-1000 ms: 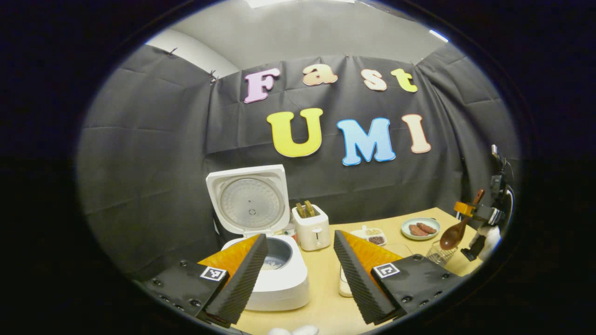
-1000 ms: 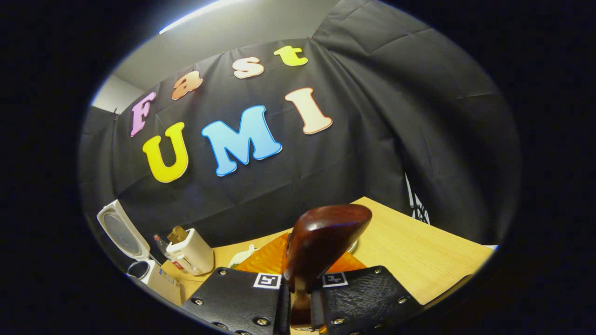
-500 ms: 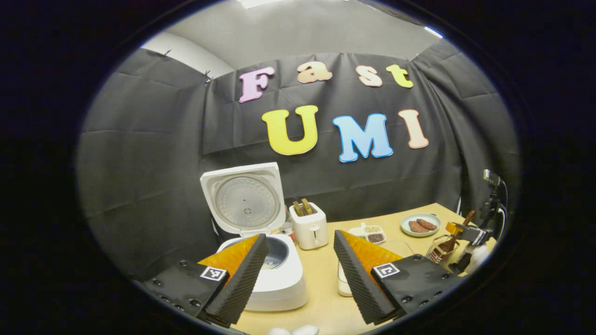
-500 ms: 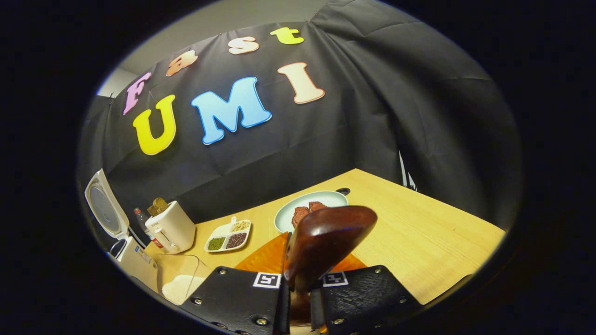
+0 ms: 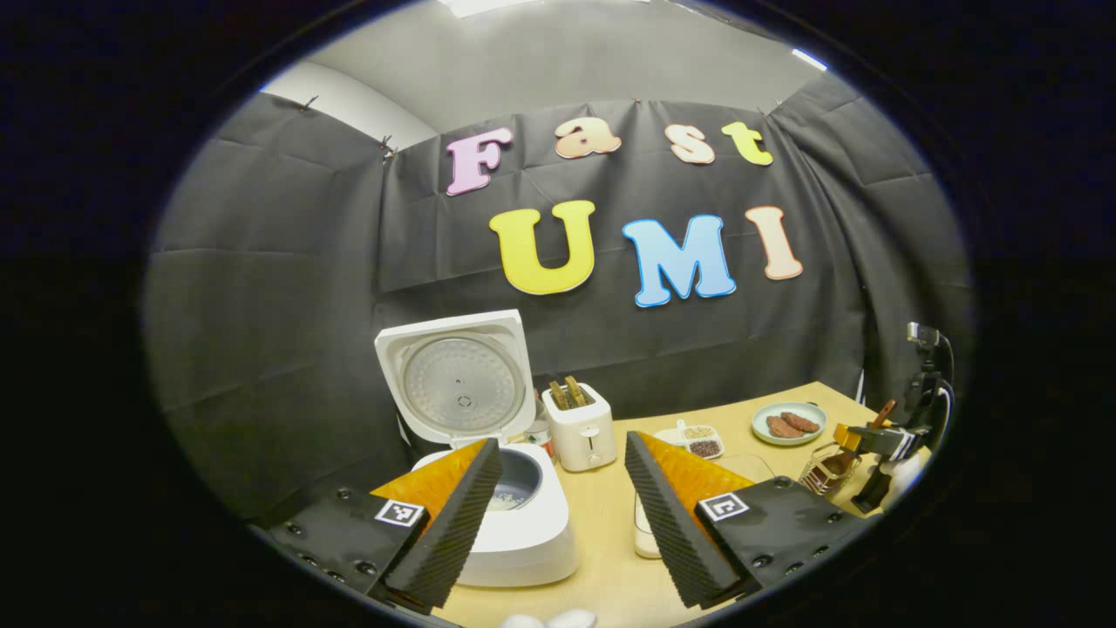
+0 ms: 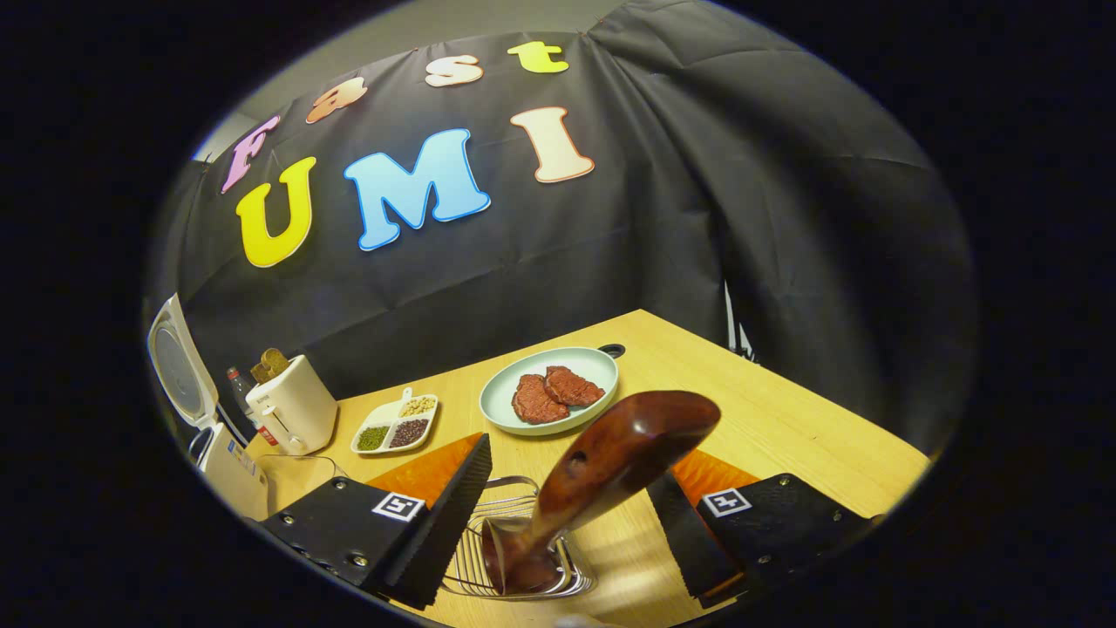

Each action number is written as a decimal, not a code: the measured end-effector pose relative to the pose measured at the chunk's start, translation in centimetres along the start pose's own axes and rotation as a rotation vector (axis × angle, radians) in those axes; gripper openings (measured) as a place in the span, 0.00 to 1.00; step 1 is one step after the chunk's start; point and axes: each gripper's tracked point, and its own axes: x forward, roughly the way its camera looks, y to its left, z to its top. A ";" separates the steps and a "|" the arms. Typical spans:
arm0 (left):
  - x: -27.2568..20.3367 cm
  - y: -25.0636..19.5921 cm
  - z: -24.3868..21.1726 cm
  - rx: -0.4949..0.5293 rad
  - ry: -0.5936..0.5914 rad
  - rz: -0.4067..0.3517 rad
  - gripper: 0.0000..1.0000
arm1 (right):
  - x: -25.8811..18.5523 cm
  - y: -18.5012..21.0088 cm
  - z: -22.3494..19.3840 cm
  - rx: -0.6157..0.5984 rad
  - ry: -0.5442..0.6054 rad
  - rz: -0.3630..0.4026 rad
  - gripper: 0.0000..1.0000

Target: Close the left gripper, press the button to open the rice cooker; take a wooden spoon from the chopstick holder with the right hand, scoop a spoonful of rice and pour it into the rice cooker, then put the wooden spoon back into the chopstick holder.

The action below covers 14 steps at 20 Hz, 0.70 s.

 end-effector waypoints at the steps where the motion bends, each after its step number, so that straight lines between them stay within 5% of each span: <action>1: -0.1 0.1 0.2 0.002 -0.003 0.001 0.96 | -0.6 -0.4 0.4 -0.023 -0.002 -0.021 1.00; 8: -0.1 1.6 2.7 -0.012 -0.038 0.006 1.00 | -9.4 0.3 7.9 -0.187 -0.110 -0.021 1.00; 14: 0.3 4.2 6.2 -0.041 -0.079 0.021 1.00 | -18.8 6.4 16.6 -0.264 -0.200 0.070 1.00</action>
